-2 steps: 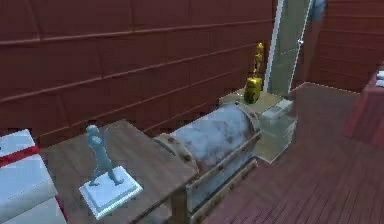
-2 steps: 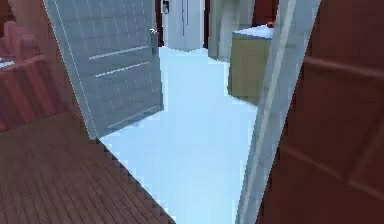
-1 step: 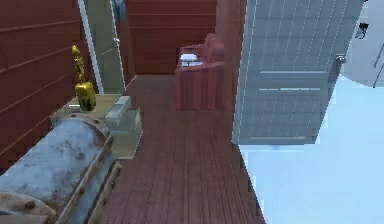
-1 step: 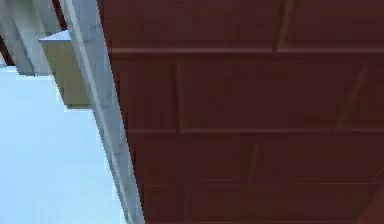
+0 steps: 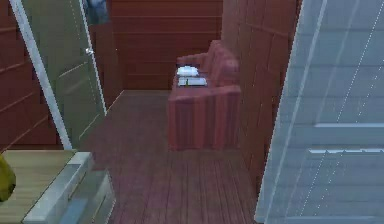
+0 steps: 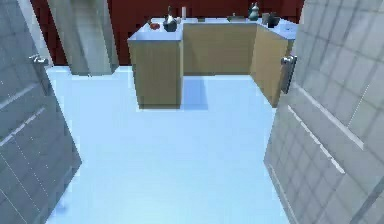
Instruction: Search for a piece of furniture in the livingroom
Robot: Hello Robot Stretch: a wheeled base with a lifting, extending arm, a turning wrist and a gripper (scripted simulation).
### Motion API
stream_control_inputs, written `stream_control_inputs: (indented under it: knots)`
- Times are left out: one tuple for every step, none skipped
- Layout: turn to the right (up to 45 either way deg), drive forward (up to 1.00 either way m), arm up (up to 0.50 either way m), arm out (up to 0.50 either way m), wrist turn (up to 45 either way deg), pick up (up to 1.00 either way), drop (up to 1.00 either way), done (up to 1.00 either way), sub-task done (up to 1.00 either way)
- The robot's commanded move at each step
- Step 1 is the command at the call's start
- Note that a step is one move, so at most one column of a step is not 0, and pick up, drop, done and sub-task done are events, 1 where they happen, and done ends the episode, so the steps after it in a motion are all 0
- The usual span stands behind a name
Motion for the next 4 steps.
stream_control_inputs:
  knots:
    - [0.0, 1.00, 0.00, 0.00, 0.0, 0.00, 0.00, 0.00, 0.00]
    - [-12.0, 0.00, 0.00, 0.00, 0.0, 0.00, 0.00, 0.00, 0.00]
    - [0.0, 0.10, 0.00, 0.00, 0.0, 0.00, 0.00, 0.00, 0.00]
    - [15.0, 0.00, 0.00, 0.00, 0.0, 0.00, 0.00, 0.00, 0.00]
